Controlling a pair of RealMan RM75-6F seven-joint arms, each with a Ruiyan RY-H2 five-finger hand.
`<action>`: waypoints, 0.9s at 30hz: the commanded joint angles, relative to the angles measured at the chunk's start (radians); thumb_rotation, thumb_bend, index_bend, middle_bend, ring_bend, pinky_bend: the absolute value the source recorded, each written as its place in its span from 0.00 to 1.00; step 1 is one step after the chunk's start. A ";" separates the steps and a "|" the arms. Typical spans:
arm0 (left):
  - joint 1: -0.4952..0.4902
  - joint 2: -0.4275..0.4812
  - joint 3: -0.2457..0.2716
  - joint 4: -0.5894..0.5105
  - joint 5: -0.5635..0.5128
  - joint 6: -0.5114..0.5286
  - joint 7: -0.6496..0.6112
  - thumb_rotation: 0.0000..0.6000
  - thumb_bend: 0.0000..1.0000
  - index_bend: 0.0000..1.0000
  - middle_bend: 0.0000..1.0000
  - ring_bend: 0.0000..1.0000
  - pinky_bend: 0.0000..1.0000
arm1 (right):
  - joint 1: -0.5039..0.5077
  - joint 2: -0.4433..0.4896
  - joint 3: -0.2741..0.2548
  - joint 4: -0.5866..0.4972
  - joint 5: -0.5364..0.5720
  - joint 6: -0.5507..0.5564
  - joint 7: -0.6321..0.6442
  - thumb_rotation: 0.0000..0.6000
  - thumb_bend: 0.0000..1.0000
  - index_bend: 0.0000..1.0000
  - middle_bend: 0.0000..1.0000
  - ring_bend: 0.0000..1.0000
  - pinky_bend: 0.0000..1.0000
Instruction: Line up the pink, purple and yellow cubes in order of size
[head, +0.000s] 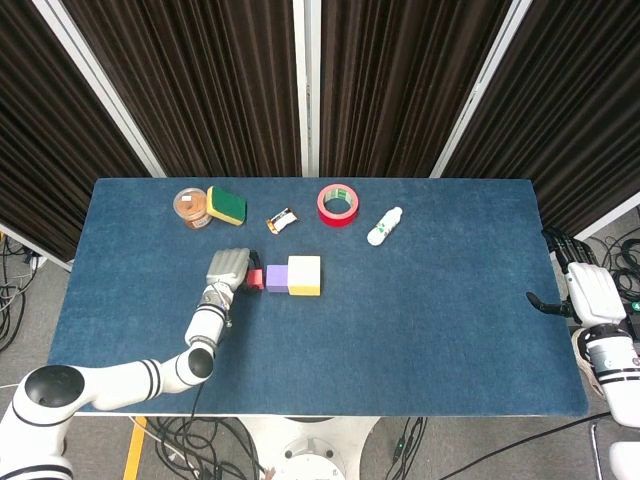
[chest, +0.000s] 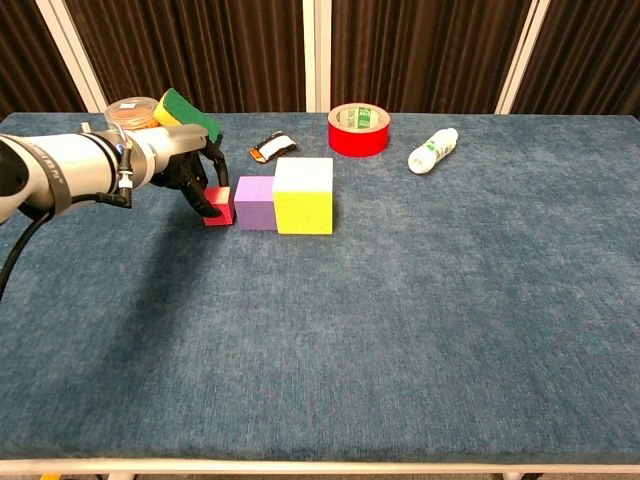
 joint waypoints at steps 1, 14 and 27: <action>0.000 -0.001 0.001 0.000 -0.002 -0.002 0.002 1.00 0.29 0.50 0.91 0.92 1.00 | 0.000 0.000 0.000 0.001 0.001 0.000 0.000 1.00 0.14 0.00 0.02 0.00 0.00; 0.001 -0.003 -0.002 -0.007 0.003 0.005 0.004 1.00 0.29 0.39 0.90 0.91 1.00 | -0.001 0.002 0.002 -0.001 0.001 0.000 -0.001 1.00 0.15 0.00 0.02 0.00 0.00; 0.054 0.092 0.028 -0.164 0.101 0.065 -0.020 1.00 0.29 0.22 0.89 0.91 1.00 | -0.003 0.004 0.004 -0.001 -0.003 0.005 0.004 1.00 0.15 0.00 0.02 0.00 0.00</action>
